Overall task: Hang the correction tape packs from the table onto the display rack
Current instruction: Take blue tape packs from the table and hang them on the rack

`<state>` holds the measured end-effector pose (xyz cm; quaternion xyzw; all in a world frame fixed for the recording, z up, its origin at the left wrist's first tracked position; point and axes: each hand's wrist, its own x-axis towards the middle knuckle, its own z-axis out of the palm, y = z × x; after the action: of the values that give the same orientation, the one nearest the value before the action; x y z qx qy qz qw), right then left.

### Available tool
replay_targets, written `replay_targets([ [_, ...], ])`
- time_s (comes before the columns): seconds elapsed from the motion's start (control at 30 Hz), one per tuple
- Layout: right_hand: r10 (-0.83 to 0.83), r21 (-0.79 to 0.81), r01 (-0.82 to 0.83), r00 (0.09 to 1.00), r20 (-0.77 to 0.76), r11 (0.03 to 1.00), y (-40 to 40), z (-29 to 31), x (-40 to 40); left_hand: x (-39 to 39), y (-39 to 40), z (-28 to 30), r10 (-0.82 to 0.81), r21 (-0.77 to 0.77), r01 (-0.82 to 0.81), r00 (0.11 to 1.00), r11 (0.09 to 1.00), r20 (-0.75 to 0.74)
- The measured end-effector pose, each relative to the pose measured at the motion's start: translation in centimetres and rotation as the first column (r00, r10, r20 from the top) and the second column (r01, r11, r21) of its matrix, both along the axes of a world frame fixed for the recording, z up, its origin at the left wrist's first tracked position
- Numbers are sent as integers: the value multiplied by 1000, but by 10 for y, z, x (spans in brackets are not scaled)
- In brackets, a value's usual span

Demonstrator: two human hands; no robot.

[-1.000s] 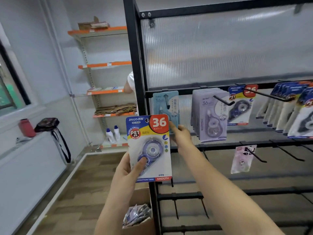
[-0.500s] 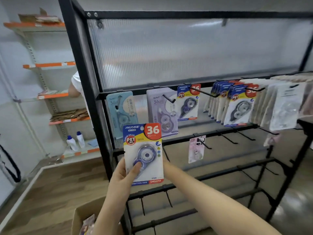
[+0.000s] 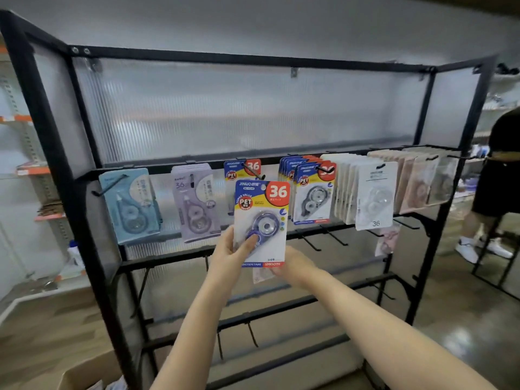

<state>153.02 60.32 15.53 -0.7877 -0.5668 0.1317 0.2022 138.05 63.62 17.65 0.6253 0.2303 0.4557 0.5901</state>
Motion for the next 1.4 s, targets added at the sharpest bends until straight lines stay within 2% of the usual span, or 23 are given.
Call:
replay_targets([
  [0.17,108,22,-111,987,118,994,-3,-11,34,28,-1,8,77,3,-77,997,997,26],
  [0.27,155,15,-157,985,81,988,3,-23,45,35,-3,8,131,18,-132,991,991,36],
  [0.47,256,99,-260,965,51,961,13,-37,47,41,-3,8,204,-4,-204,978,979,49],
  [0.67,278,212,-268,960,-18,940,41,-29,55,39,6,4,231,20,-233,970,972,72],
  [0.77,234,207,-213,969,-84,955,57,-19,58,41,9,5,237,70,-244,967,967,89],
  [0.9,224,180,-212,973,-51,961,68,-6,61,40,7,7,223,122,-239,966,963,129],
  [0.97,219,192,-199,972,-88,961,73,-8,62,40,8,5,219,121,-236,966,964,133],
  [1.1,173,146,-150,971,-163,978,88,-18,65,48,18,-8,268,74,-276,958,958,107],
  [1.2,178,132,-167,981,-75,977,93,-28,70,58,47,-18,328,45,-329,944,943,26],
  [1.3,191,108,-194,981,33,975,94,-36,73,73,82,-22,376,-42,-376,926,926,5],
  [1.4,173,96,-176,984,42,980,93,-42,73,91,106,-21,394,-127,-389,919,912,17],
])
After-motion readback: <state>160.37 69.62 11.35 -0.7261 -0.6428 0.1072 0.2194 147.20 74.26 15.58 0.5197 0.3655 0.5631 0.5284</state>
